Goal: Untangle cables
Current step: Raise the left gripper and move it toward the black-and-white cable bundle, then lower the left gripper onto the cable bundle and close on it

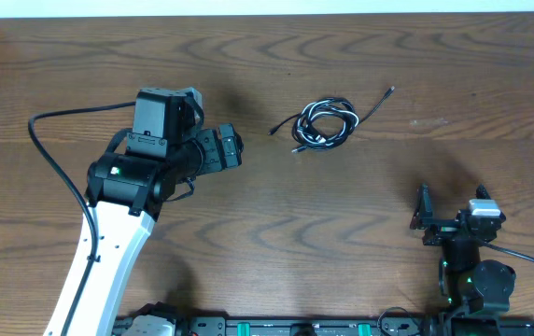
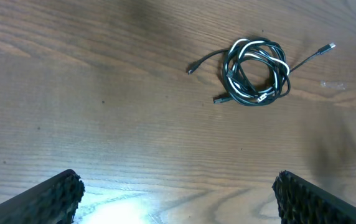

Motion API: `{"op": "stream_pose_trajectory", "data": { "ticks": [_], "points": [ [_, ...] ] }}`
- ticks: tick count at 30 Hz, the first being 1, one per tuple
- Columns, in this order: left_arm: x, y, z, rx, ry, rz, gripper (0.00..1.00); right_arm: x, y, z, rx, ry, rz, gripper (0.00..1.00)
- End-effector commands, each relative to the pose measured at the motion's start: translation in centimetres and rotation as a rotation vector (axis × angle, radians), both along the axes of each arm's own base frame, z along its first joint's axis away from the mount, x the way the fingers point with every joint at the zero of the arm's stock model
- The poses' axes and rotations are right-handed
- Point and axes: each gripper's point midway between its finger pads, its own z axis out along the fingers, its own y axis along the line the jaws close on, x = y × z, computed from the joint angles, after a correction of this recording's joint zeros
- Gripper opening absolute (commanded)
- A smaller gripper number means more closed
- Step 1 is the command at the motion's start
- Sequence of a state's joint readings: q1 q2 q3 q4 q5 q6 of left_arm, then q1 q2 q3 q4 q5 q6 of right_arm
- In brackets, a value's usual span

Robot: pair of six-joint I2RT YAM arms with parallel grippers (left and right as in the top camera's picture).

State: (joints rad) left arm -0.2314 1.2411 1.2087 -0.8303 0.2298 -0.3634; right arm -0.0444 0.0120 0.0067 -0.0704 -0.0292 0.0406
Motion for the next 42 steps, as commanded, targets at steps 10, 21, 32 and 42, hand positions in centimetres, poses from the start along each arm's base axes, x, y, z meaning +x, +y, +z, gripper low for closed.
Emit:
{"op": "stream_pose_trajectory", "data": {
  "ticks": [10, 21, 32, 42],
  "points": [
    [0.7, -3.4, 0.3, -0.017, -0.019, -0.079, 0.98, 0.0, 0.1, 0.0, -0.012, -0.001, 0.004, 0.99],
    [3.8, -6.1, -2.6, -0.093, 0.034, -0.017, 0.99, 0.0, 0.1, 0.0, -0.012, -0.001, 0.004, 0.99],
    [6.1, -13.9, -4.8, -0.249, 0.045, -0.032, 0.97, 0.0, 0.1, 0.0, -0.012, -0.001, 0.004, 0.99],
    [10.3, -16.4, -10.3, -0.308, 0.055, 0.051, 0.97, 0.0, 0.1, 0.0, -0.012, -0.001, 0.004, 0.99]
  ]
}}
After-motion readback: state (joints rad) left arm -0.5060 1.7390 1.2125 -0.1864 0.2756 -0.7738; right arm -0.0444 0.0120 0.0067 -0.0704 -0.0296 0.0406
